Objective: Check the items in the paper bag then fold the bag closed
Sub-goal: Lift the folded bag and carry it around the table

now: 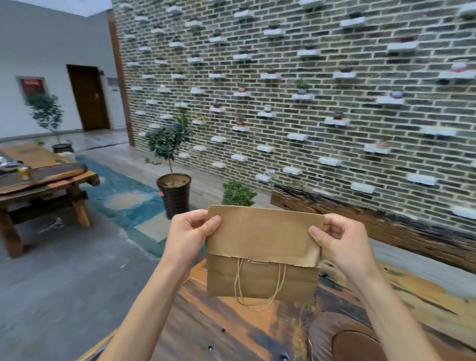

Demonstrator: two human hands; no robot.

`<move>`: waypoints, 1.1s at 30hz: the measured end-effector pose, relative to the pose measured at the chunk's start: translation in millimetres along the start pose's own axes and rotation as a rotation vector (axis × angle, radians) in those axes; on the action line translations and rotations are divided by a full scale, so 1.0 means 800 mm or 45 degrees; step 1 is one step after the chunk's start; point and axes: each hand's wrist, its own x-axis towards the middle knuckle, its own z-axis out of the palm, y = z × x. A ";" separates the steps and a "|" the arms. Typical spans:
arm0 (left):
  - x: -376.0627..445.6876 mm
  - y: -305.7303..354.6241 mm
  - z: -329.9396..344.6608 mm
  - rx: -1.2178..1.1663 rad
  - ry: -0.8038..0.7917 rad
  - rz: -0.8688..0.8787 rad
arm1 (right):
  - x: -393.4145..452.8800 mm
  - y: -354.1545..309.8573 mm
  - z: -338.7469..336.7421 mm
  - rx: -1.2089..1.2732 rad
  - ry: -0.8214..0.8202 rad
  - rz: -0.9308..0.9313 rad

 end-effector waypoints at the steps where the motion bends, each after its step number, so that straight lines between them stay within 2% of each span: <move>1: 0.017 -0.009 -0.008 -0.008 -0.032 0.005 | 0.006 0.004 0.012 -0.019 0.022 0.008; 7: 0.104 -0.060 -0.035 -0.022 -0.216 -0.025 | 0.032 0.022 0.059 -0.149 0.184 0.056; 11: 0.141 -0.088 -0.032 -0.065 -0.327 -0.127 | 0.040 0.035 0.069 -0.172 0.287 0.109; 14: 0.161 -0.106 -0.019 -0.051 -0.399 -0.091 | 0.043 0.047 0.069 -0.220 0.362 0.151; 22: 0.189 -0.169 0.021 -0.087 -0.496 -0.098 | 0.051 0.078 0.054 -0.386 0.402 0.261; 28: 0.192 -0.233 0.040 0.115 -0.555 -0.186 | 0.036 0.128 0.056 -0.743 0.454 0.399; 33: 0.175 -0.285 0.044 0.266 -0.593 -0.312 | 0.013 0.190 0.063 -0.762 0.450 0.601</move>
